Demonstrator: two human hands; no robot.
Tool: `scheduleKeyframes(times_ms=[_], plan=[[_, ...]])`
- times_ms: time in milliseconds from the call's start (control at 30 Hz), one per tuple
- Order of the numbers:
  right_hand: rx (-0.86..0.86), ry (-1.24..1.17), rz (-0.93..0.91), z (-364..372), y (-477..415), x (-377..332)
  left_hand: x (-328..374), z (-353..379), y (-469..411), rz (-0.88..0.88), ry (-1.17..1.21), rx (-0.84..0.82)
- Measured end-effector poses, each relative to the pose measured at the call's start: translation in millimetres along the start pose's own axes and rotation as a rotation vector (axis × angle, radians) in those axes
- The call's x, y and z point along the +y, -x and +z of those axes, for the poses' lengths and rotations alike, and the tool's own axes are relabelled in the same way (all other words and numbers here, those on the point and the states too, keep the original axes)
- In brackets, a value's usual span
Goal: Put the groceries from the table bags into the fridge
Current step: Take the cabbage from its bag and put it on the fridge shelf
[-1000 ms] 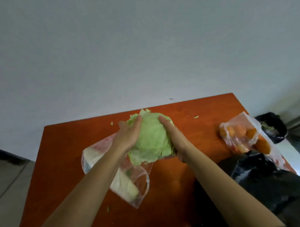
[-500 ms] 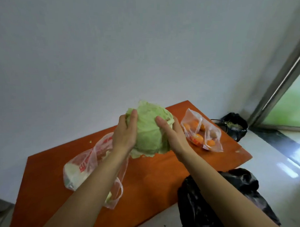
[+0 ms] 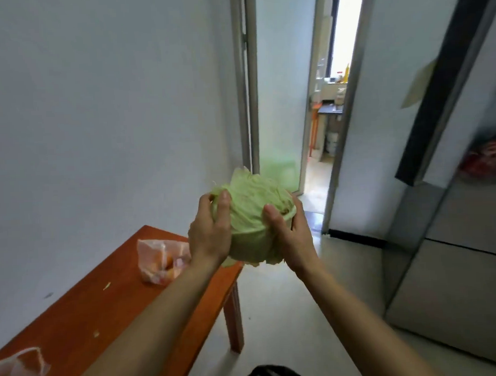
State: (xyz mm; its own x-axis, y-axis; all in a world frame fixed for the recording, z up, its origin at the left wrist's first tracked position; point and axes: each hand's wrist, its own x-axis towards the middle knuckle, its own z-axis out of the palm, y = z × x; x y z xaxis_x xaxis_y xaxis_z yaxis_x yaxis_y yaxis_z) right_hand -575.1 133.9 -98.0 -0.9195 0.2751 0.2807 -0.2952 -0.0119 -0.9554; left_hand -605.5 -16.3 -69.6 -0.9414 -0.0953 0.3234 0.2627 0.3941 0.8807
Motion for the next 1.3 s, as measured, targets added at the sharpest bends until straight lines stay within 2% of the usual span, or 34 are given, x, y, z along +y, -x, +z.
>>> scheduleKeyframes(times_ms=[333,633,833,1033,1300], plan=[[0.539,0.25,-0.2,-177.2,31.0,-69.2,107.8,173.9,27.4,0.244,0.357,-0.474],[0.764,0.326,-0.31,-310.7,64.9,-116.5,203.2,289.4,86.8,0.37,0.501,-0.717],[0.768,0.336,-0.373,-442.4,65.2,-126.3,263.7,397.1,129.9,0.419,0.546,-0.701],[0.695,0.33,-0.335,-581.1,50.2,-148.5,332.1,506.2,166.4,0.398,0.56,-0.667],[0.62,0.339,-0.293,-693.9,1.5,-170.2,396.5,608.3,158.4,0.414,0.606,-0.611]])
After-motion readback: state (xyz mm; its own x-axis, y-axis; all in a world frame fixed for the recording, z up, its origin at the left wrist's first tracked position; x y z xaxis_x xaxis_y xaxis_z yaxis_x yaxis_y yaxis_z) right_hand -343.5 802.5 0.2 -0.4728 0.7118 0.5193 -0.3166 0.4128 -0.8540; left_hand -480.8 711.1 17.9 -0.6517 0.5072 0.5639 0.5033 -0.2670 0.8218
